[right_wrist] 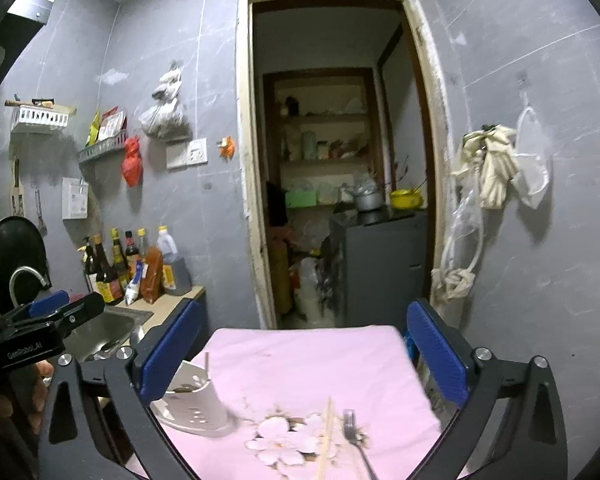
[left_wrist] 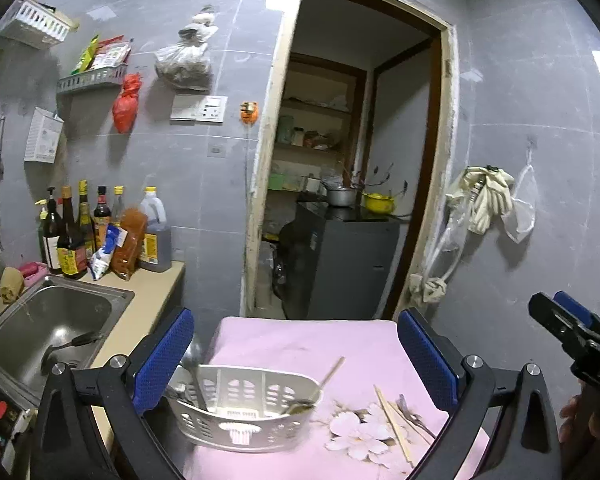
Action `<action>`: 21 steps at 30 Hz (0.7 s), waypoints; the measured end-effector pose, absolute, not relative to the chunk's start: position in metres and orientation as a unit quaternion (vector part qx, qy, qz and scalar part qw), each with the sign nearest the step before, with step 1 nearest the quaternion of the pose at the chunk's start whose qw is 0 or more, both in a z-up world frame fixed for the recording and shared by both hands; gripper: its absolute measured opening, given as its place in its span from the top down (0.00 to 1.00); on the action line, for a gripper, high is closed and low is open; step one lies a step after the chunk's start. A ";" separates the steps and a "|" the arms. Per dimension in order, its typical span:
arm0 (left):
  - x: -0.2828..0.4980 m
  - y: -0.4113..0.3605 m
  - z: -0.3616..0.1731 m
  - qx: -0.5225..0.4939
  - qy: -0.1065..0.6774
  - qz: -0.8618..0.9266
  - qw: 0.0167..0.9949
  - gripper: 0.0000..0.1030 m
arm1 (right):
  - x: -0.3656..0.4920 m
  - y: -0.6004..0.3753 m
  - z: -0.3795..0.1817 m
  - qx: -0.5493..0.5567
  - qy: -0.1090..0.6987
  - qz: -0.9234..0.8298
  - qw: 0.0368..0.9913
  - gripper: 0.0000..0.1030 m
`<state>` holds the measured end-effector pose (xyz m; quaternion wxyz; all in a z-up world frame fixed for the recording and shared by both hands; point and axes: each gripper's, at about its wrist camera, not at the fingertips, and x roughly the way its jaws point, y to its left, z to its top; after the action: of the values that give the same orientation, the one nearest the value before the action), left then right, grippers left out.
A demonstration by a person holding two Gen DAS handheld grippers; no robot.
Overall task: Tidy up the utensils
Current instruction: 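Move both tools back to the fork and chopsticks on the cloth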
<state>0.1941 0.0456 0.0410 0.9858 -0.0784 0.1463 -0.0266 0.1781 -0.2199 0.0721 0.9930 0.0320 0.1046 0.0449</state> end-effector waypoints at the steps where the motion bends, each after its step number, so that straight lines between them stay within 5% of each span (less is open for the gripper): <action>1: 0.192 0.042 0.041 -0.078 0.145 -0.028 0.986 0.01 | 0.175 -0.225 0.072 0.032 0.100 0.042 0.994 0.02; 21: 0.200 -0.049 0.004 -0.048 0.185 -0.046 0.981 0.01 | 0.209 -0.322 0.036 0.022 0.170 0.015 0.985 0.02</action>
<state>0.1999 -0.0487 0.0038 0.9805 -0.0478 0.1847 -0.0465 0.2094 -0.3223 0.0364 0.9851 0.0223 0.1700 0.0148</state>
